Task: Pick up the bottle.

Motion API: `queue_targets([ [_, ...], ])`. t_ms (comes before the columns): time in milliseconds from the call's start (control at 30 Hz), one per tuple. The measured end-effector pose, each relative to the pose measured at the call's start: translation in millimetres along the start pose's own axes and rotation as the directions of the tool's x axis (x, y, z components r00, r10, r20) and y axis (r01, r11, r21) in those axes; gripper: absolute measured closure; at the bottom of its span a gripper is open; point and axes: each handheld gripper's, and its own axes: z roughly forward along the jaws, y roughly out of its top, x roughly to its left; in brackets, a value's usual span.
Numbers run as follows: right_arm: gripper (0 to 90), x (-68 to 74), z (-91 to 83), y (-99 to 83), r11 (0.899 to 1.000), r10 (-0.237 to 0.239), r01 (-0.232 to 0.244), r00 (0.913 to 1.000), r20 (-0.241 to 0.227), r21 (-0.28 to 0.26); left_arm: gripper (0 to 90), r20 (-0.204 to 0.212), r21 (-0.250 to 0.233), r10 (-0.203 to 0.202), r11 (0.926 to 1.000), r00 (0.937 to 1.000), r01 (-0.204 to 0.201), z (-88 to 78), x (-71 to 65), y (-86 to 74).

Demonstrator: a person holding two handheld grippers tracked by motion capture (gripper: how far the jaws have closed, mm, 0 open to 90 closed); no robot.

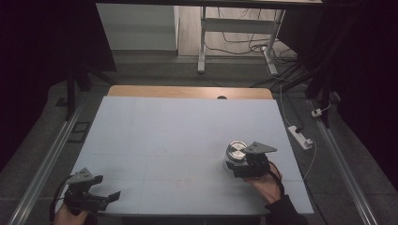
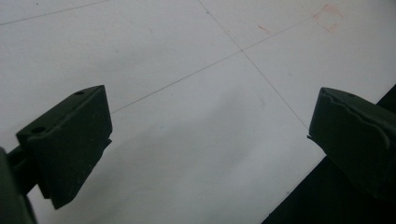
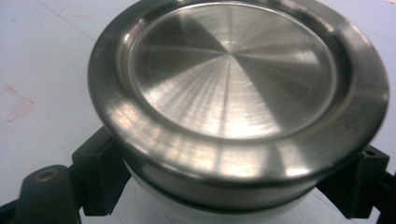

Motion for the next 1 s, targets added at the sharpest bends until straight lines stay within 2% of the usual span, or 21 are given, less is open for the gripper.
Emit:
queue_targets([
  [133,15.0,0.5,-1.3,1.5,1.000,0.007,-0.007,1.0000,-0.005,-0.012,0.4,0.002,-0.001,-0.002,1.0000,1.0000,0.002,0.0,0.0,0.0],
  [367,15.1,5.9,-4.4,7.5,0.999,-0.009,0.009,1.0000,-0.003,-0.038,0.5,0.003,-0.003,-0.004,1.0000,1.0000,0.004,0.0,0.5,0.0],
  [700,15.1,16.1,-6.2,19.5,0.997,-0.025,0.022,0.9991,-0.034,-0.073,0.5,0.004,-0.005,-0.008,1.0000,1.0000,0.008,-0.2,1.1,-0.2],
  [933,15.0,25.8,-1.6,28.0,0.996,-0.036,0.029,0.9963,-0.079,-0.082,0.5,0.005,-0.004,-0.006,1.0000,1.0000,0.006,-0.2,0.9,-0.2],
  [1000,15.1,30.6,0.9,32.6,0.996,-0.048,0.040,0.9931,-0.107,-0.081,0.6,0.004,-0.004,-0.004,1.0000,1.0000,0.004,-0.1,0.8,-0.2],
])
